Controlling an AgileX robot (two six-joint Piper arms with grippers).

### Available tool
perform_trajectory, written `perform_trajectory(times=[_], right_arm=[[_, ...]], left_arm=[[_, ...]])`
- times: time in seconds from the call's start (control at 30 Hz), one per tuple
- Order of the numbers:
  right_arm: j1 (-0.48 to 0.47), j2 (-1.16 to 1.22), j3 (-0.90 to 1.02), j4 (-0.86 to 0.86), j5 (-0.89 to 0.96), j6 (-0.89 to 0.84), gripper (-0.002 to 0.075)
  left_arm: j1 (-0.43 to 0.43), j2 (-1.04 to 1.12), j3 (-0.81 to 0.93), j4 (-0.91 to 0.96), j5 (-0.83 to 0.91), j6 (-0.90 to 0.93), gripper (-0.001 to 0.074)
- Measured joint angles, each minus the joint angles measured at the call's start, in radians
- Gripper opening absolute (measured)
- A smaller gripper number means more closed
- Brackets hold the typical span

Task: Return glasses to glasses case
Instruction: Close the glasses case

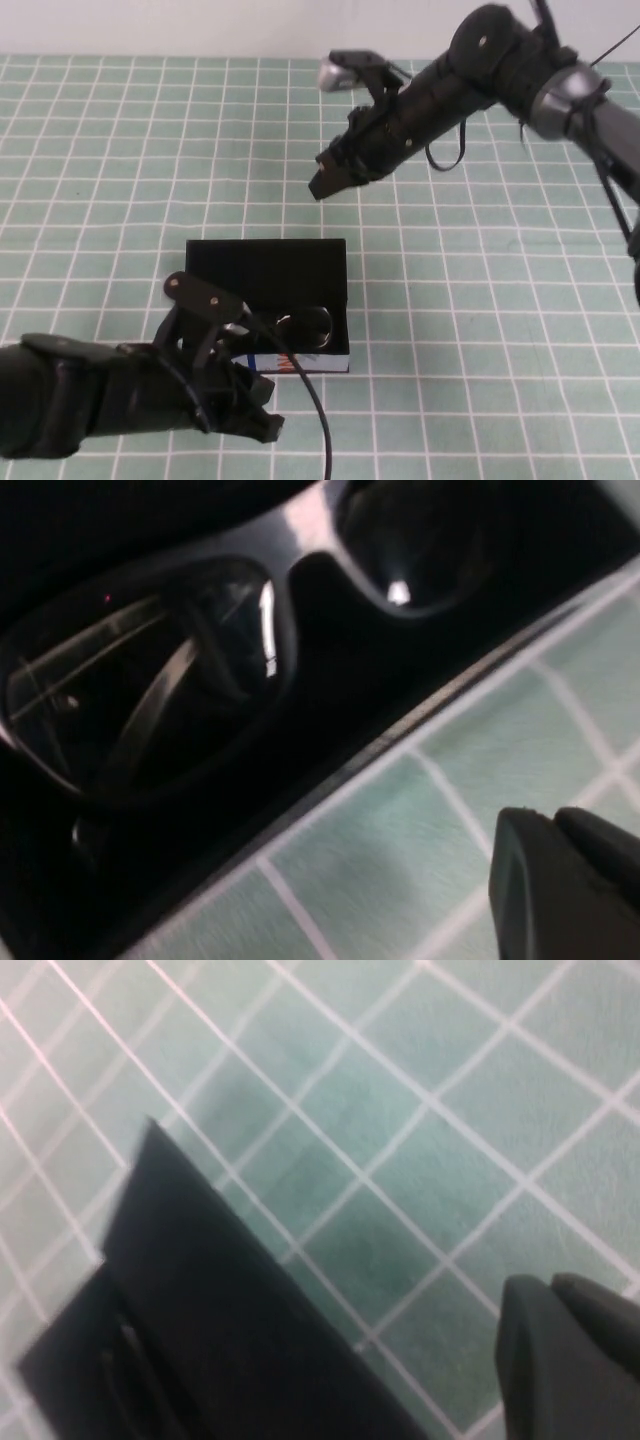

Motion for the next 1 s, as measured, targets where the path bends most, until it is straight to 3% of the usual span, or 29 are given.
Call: perform_trajectory(times=[0.27,0.8,1.0], right_arm=[[0.0,0.061,0.0,0.004,-0.004,-0.02,-0.0011],[0.0,0.077,0.0,0.122,0.075,-0.107,-0.0011],[0.015,0.077,0.0,0.061,0.075,-0.102,-0.0011]], left_arm=[[0.0,0.107,-0.079,-0.023,-0.046,0.069,-0.0002],[0.0,0.119,-0.093,-0.028,-0.101,0.106,-0.0002],[0.0,0.119,-0.093,-0.028,-0.101,0.106,-0.0002]])
